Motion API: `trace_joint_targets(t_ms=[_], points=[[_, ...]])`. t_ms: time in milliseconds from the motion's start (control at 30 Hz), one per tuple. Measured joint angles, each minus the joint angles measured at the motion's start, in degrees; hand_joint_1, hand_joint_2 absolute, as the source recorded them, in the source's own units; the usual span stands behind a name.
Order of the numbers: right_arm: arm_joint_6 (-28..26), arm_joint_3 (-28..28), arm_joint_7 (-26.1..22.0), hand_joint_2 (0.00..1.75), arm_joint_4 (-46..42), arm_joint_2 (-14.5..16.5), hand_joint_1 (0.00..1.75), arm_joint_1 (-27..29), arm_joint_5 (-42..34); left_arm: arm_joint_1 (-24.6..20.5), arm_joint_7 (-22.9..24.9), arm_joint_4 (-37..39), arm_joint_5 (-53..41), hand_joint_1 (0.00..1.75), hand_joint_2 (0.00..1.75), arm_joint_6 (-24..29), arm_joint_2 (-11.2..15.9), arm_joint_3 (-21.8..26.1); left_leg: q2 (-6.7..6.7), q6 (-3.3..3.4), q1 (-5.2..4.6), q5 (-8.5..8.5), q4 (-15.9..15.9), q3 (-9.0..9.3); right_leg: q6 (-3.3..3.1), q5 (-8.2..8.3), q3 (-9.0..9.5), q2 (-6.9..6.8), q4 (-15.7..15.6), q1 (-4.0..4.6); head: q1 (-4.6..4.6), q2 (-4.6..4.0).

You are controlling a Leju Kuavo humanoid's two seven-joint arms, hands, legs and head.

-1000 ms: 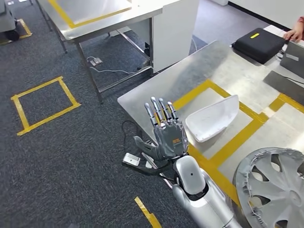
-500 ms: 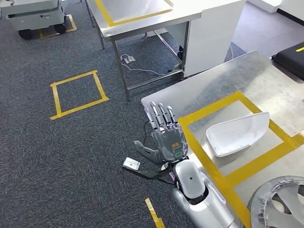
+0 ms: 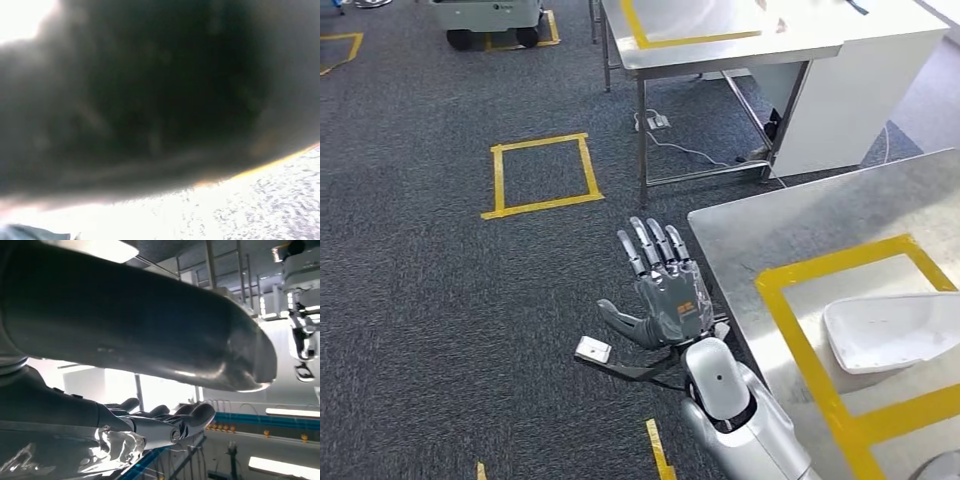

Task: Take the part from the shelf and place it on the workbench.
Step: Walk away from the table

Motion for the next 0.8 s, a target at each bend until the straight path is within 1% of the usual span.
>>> trace_joint_targets(t_ms=[33,67,100,133,167,200,233,267,300,333,367,400,433,467,500,533,567,600,633,667,700,733,767,800], points=[[0.0,0.0,0.0,0.00,0.0,0.0,0.00,0.0,0.0,-0.1,0.0,0.0,0.0,0.00,0.00,0.0,0.0,0.0,-0.55,0.20,0.06,0.00,0.0,0.00,0.11,-1.46,-1.43,1.74,2.9,-0.13,0.14,0.00],[-0.1,0.0,0.1,0.00,0.1,0.0,0.00,0.1,0.0,-0.2,0.1,0.0,0.0,0.00,0.00,0.0,0.0,0.0,-1.08,0.34,0.05,0.00,0.0,-0.02,0.15,-2.89,-3.10,2.61,6.2,-0.17,0.20,0.00],[-0.1,0.0,0.1,0.00,0.1,0.0,0.00,0.2,0.0,-0.3,0.1,0.0,0.0,0.00,0.00,0.0,0.0,0.0,-1.69,0.41,0.04,-0.01,0.0,-0.02,0.16,-3.99,-4.90,3.06,9.5,-0.18,0.23,0.00],[0.0,0.0,0.1,0.00,0.2,-0.1,0.00,0.4,0.0,-0.4,0.1,0.0,0.0,0.00,0.00,0.0,0.0,-0.1,-2.42,0.44,0.01,-0.02,0.0,-0.01,0.14,-4.65,-6.62,3.38,12.3,-0.18,0.25,0.00],[0.0,0.0,0.1,0.00,0.3,-0.1,0.00,0.5,0.0,-0.4,0.1,0.0,0.0,0.00,0.00,0.0,0.0,-0.1,-3.21,0.45,-0.01,-0.03,0.0,0.02,0.09,-4.41,-7.75,3.55,13.7,-0.18,0.27,0.00],[0.0,0.0,0.1,0.00,0.4,-0.1,0.00,0.6,0.0,-0.3,0.1,0.0,0.0,0.00,0.00,0.0,0.0,-0.1,-4.07,0.45,-0.02,-0.04,0.0,0.09,-0.03,-3.08,-7.97,3.71,13.0,-0.17,0.27,0.00],[0.0,0.0,0.1,0.00,0.4,-0.1,0.00,0.6,0.0,-0.3,0.1,0.0,0.0,0.00,0.00,0.0,0.0,-0.1,-4.90,0.43,-0.02,-0.06,0.0,0.18,-0.21,-0.84,-7.07,4.07,10.2,-0.18,0.28,0.00],[0.0,0.0,0.1,0.00,0.4,-0.1,0.00,0.6,0.0,-0.3,0.1,0.0,0.0,0.00,0.00,0.0,0.0,-0.1,-5.73,0.36,0.01,-0.09,0.0,0.28,-0.41,1.69,-5.43,5.03,6.0,-0.24,0.28,0.00],[0.0,0.0,0.1,0.00,0.4,-0.1,0.00,0.6,0.0,-0.3,0.2,0.0,0.0,0.00,0.00,-0.1,0.0,-0.1,-6.51,0.20,-0.03,-0.13,0.1,0.27,-0.61,3.54,-3.71,6.43,2.0,-0.41,0.26,0.00],[0.0,0.0,0.1,0.00,0.4,-0.1,0.00,0.6,0.0,-0.4,0.2,0.0,0.0,0.00,0.00,-0.1,0.0,-0.2,-7.23,-0.07,0.03,-0.10,0.2,0.15,-0.73,4.62,-2.33,7.61,-0.9,-0.51,0.25,0.00],[0.0,0.0,0.1,0.00,0.5,-0.1,0.00,0.6,0.1,-0.4,0.2,0.0,0.0,0.00,0.00,-0.1,-0.1,-0.2,-7.88,-0.43,0.14,-0.03,0.2,-0.05,-0.83,4.95,-1.55,8.41,-2.4,-0.54,0.22,0.00],[0.0,0.0,0.1,0.00,0.5,-0.1,0.00,0.7,0.1,-0.4,0.3,0.0,0.0,0.00,0.00,-0.1,0.0,-0.3,-8.50,-0.83,0.28,0.10,0.2,-0.28,-0.92,4.82,-1.29,8.47,-2.7,-0.49,0.23,0.00],[0.0,0.0,0.1,0.00,0.5,0.0,0.00,0.7,0.1,-0.3,0.3,0.0,0.0,0.00,0.00,-0.2,0.0,-0.3,-9.14,-1.24,0.49,0.23,0.2,-0.43,-1.09,4.94,-1.13,7.86,-2.8,-0.40,0.22,0.00],[0.1,0.0,0.1,0.00,0.5,0.0,0.00,0.7,0.1,-0.1,0.4,0.1,0.0,0.00,0.00,-0.2,0.0,-0.3,-9.00,-1.55,0.55,0.11,0.3,-0.55,-1.36,5.07,-0.99,7.19,-3.0,-0.38,0.20,0.00],[0.1,0.0,0.1,0.00,0.5,0.0,0.00,0.6,0.1,-0.1,0.4,0.1,0.0,0.00,0.00,-0.2,0.0,-0.3,-7.99,-1.79,0.51,-0.47,1.1,-0.92,-1.68,5.20,-0.78,6.48,-3.3,-0.40,0.08,0.00],[0.1,0.0,0.1,0.00,0.5,0.0,0.00,0.6,0.1,-0.1,0.5,0.1,0.0,0.00,0.00,-0.3,0.0,-0.4,-6.48,-1.99,0.42,-1.56,2.8,-1.70,-1.99,5.29,-0.58,5.69,-3.6,-0.42,-0.08,0.00],[0.2,0.0,0.1,0.00,0.5,0.0,0.00,0.6,0.1,-0.2,0.5,0.1,0.0,0.00,0.00,-0.3,0.0,-0.4,-4.52,-2.13,0.36,-3.25,5.8,-3.14,-2.24,5.27,-0.44,4.83,-3.7,-0.32,-0.20,0.00],[0.3,0.0,0.1,0.00,0.6,0.0,0.00,0.7,0.1,-0.3,0.5,0.2,0.0,0.00,0.00,-0.3,0.0,-0.5,-3.09,-2.28,0.36,-5.12,9.7,-5.07,-2.45,5.19,-0.40,3.95,-3.7,-0.19,-0.30,0.00],[0.3,0.0,0.1,0.00,0.6,0.0,0.00,0.8,0.1,-0.4,0.5,0.2,0.0,0.00,0.00,-0.3,0.0,-0.5,-2.36,-2.41,0.41,-6.56,13.3,-6.84,-2.56,5.09,-0.40,3.02,-3.7,-0.07,-0.30,0.00],[0.4,0.0,0.1,0.00,0.7,0.0,0.00,0.9,0.1,-0.4,0.5,0.2,0.0,0.00,0.00,-0.3,0.0,-0.6,-1.96,-2.49,0.45,-7.17,15.8,-8.01,-2.63,5.00,-0.39,2.10,-3.7,0.02,-0.29,0.00],[0.4,0.0,0.1,0.00,0.7,0.0,0.00,0.9,0.1,-0.3,0.5,0.2,0.0,0.00,0.00,-0.3,0.0,-0.6,-1.78,-2.50,0.47,-6.61,15.9,-8.00,-2.64,4.91,-0.36,1.27,-3.7,0.08,-0.29,0.00],[0.4,0.0,0.1,0.00,0.8,0.0,0.00,0.9,0.1,-0.2,0.5,0.3,0.0,0.00,0.00,-0.3,0.0,-0.6,-1.52,-2.43,0.45,-5.09,13.7,-6.75,-2.60,4.82,-0.27,0.53,-3.7,0.12,-0.30,0.00],[0.4,0.0,0.1,0.00,0.8,0.0,0.00,0.9,0.1,-0.2,0.6,0.3,0.0,0.00,0.00,-0.3,0.0,-0.6,-0.74,-2.23,0.35,-3.12,9.9,-4.55,-2.52,4.70,-0.12,-0.18,-3.7,0.17,-0.29,0.00],[0.4,0.0,0.1,0.00,0.8,0.0,0.00,0.9,0.1,-0.2,0.6,0.3,0.0,0.00,0.00,-0.3,0.1,-0.6,0.85,-1.96,0.04,-1.72,5.8,-2.23,-2.35,4.53,0.05,-0.85,-3.7,0.31,-0.30,0.00]])
